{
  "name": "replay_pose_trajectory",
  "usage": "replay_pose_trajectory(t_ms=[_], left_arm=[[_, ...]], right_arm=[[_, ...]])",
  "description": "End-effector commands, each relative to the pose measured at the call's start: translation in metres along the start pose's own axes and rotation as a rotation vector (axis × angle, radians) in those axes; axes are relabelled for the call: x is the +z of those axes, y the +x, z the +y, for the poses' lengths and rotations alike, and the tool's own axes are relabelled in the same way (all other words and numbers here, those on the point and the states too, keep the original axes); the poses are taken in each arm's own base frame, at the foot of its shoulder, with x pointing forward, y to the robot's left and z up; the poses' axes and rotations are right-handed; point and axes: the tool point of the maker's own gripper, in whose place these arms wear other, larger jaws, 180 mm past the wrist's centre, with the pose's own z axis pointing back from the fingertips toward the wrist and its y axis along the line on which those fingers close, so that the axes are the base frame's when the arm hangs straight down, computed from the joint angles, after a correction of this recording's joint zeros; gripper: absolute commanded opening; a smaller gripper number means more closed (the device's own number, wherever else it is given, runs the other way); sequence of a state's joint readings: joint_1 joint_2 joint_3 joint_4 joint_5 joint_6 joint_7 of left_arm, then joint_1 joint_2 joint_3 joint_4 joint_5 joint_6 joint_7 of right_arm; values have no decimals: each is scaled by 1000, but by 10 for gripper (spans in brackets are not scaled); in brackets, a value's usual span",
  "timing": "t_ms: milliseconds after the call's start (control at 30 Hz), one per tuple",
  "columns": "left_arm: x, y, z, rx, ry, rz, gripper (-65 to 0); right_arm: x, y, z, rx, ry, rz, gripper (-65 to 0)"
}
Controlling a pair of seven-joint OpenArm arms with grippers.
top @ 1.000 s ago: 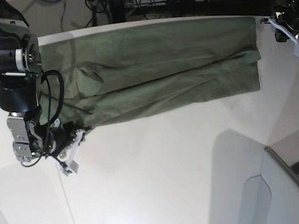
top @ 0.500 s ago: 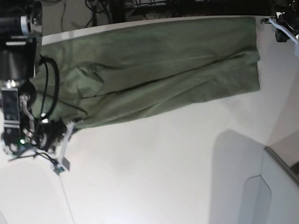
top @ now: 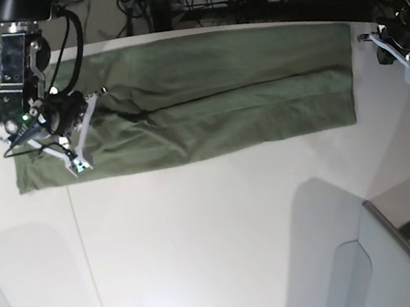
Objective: Layout the t-shirt on the table in an organized manner, then fold the t-shirt properly
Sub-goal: 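Grasp the strip end with the right gripper and the other end with the left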
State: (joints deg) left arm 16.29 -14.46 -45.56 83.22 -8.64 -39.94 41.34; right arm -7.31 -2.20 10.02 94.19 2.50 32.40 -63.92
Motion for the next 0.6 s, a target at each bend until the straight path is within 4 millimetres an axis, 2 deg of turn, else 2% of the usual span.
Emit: replay_pose_trajectory(t_ms=[0,100,233,367,567], left_arm=[[5,13,8,-15,15,-37,-650],[4,14,8,-17,15,-39,-650],[0,17,-3,-56,-15,-28,-650],[-2,17,-8,-67,-27,-24,-650],[-3,17,-8,-66,-28,-25,-650]], right_arm=[[5,11,-1,3,-6,-41,-650],[3,3,7,-4,9,-26,-648],[7,-5,11,1,6,-22,-648],[15,-7,18,-9,7,-14,-647],[14,-11,20,-12,14,2,-644]])
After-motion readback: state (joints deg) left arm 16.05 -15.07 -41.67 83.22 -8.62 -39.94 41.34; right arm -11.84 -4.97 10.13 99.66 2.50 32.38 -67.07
